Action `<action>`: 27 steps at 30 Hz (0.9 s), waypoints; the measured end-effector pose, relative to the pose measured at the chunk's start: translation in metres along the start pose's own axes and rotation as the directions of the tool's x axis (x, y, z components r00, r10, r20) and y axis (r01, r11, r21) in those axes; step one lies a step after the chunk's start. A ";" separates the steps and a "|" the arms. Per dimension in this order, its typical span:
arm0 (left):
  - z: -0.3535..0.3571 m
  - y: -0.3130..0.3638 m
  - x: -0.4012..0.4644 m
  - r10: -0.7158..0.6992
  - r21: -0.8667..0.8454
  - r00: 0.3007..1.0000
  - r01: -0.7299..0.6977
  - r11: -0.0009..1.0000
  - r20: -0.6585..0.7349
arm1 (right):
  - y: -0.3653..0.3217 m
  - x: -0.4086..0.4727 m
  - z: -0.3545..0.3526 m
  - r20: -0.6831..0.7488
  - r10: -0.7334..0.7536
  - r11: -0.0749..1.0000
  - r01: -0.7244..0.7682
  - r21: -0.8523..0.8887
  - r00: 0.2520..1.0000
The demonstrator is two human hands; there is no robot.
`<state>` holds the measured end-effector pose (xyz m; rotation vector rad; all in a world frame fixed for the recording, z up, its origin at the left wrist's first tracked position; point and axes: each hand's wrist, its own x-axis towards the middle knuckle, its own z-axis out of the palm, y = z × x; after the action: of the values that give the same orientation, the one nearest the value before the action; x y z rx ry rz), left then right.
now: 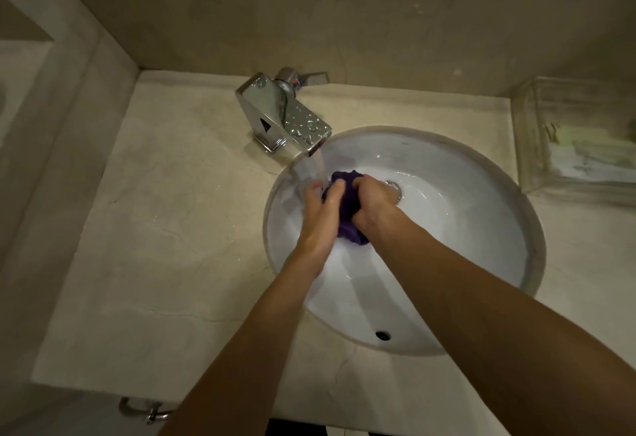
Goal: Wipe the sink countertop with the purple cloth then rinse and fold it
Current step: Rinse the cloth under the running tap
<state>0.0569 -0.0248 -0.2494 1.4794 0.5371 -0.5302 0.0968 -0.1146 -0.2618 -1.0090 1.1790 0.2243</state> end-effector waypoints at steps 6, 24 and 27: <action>-0.014 -0.008 0.011 -0.264 -0.376 0.963 0.223 0.899 -0.060 | -0.008 -0.017 -0.024 0.234 0.134 0.985 -0.156 0.076 0.963; -0.006 0.012 0.060 -0.368 -0.323 0.902 0.425 0.846 0.223 | -0.010 -0.003 -0.046 0.505 0.062 0.728 0.308 -0.613 0.861; -0.001 0.009 0.063 -0.314 -0.292 0.947 0.320 0.901 0.069 | -0.007 -0.007 -0.046 0.596 0.151 0.721 0.324 -0.612 0.789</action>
<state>0.1110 -0.0243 -0.2826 1.0998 0.8141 -0.6847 0.0680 -0.1501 -0.2535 -1.4958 0.4014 0.9072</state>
